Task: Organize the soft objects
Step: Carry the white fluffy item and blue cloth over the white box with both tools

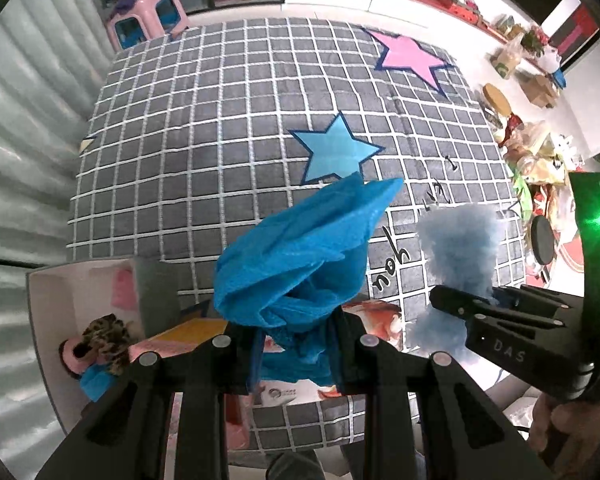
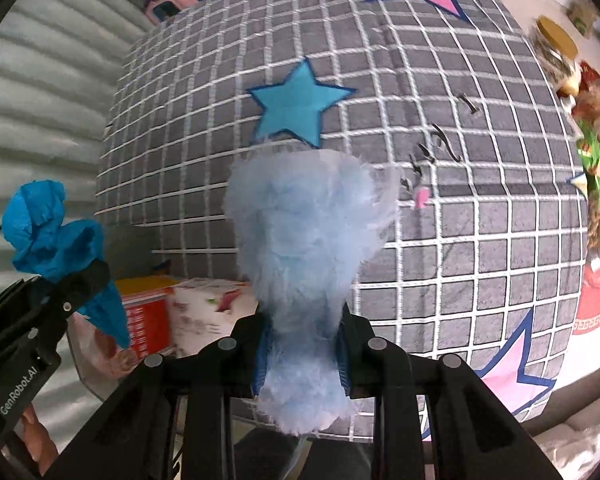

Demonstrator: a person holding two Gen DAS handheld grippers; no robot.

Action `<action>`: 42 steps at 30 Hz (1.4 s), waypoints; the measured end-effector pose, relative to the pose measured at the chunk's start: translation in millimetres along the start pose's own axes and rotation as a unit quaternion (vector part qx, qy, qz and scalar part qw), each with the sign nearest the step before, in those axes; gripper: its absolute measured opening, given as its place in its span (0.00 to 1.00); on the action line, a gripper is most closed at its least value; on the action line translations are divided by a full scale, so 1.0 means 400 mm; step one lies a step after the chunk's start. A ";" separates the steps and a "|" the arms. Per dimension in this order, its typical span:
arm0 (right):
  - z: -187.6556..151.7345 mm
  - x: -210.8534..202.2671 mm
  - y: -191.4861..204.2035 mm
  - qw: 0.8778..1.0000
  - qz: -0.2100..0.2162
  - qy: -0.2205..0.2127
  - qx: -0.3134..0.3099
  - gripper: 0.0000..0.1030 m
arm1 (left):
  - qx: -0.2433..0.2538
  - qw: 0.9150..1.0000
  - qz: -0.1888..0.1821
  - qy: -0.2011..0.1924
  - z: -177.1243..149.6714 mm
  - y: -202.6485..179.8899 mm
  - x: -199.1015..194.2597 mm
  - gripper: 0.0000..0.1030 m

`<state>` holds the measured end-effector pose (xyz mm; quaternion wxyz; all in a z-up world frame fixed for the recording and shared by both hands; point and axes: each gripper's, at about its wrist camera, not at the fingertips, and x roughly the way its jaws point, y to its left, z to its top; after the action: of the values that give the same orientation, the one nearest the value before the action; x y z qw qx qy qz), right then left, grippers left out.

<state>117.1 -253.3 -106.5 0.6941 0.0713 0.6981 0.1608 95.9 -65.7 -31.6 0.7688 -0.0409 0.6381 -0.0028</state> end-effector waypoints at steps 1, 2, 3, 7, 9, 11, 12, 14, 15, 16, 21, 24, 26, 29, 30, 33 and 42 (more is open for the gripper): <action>-0.001 -0.008 0.018 1.000 0.000 -0.003 -0.007 0.28 | -0.003 1.000 0.000 -0.003 -0.004 0.009 -0.010 0.28; -0.002 -0.016 0.039 1.000 0.000 -0.007 -0.015 0.28 | -0.008 1.000 0.000 -0.009 -0.009 0.023 -0.024 0.28; -0.001 -0.021 0.057 1.000 0.001 -0.009 -0.021 0.28 | -0.013 1.000 0.001 -0.015 -0.012 0.037 -0.035 0.28; 0.001 -0.043 0.148 0.998 0.004 -0.019 -0.053 0.28 | -0.036 0.999 0.003 -0.033 -0.024 0.090 -0.070 0.28; 0.004 -0.050 0.196 0.997 0.007 -0.022 -0.069 0.28 | -0.048 0.998 0.004 -0.041 -0.033 0.121 -0.089 0.28; 0.000 -0.057 0.237 0.996 0.009 -0.026 -0.086 0.28 | -0.060 0.997 0.005 -0.049 -0.044 0.152 -0.109 0.28; -0.002 -0.061 0.265 0.995 0.010 -0.027 -0.096 0.28 | -0.067 0.996 0.005 -0.053 -0.050 0.168 -0.120 0.28; -0.005 -0.069 0.307 0.993 0.014 -0.029 -0.111 0.28 | -0.081 0.995 0.004 -0.061 -0.065 0.199 -0.140 0.28; -0.008 -0.073 0.330 0.992 0.016 -0.030 -0.119 0.28 | -0.088 0.994 0.005 -0.064 -0.073 0.215 -0.148 0.28; -0.010 -0.074 0.356 0.991 0.019 -0.031 -0.128 0.28 | -0.095 0.993 0.005 -0.067 -0.080 0.230 -0.156 0.28; -0.037 -0.073 0.470 0.984 0.029 -0.026 -0.171 0.28 | -0.129 0.989 0.010 -0.076 -0.126 0.312 -0.185 0.28; -0.059 -0.063 0.539 0.979 0.034 -0.020 -0.200 0.28 | -0.152 0.985 0.016 -0.077 -0.161 0.360 -0.191 0.28; -0.073 -0.053 0.577 0.976 0.038 -0.014 -0.216 0.28 | -0.167 0.983 0.020 -0.075 -0.188 0.394 -0.193 0.28; -0.097 -0.038 0.632 0.970 0.042 -0.005 -0.238 0.28 | -0.191 0.979 0.027 -0.071 -0.229 0.440 -0.190 0.28; -0.105 -0.034 0.647 0.969 0.043 -0.001 -0.244 0.28 | -0.196 0.978 0.029 -0.070 -0.238 0.448 -0.188 0.28; -0.129 -0.019 0.694 0.964 0.045 0.008 -0.264 0.28 | -0.216 0.974 0.034 -0.065 -0.277 0.485 -0.184 0.28; -0.191 0.036 0.792 0.949 0.041 0.036 -0.310 0.28 | -0.257 0.964 0.042 -0.051 -0.374 0.565 -0.171 0.28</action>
<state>1.8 39.1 -18.7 0.6490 -0.1250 0.6348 0.4003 -74.5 154.6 -6.9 0.7631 -0.2107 0.5788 0.1956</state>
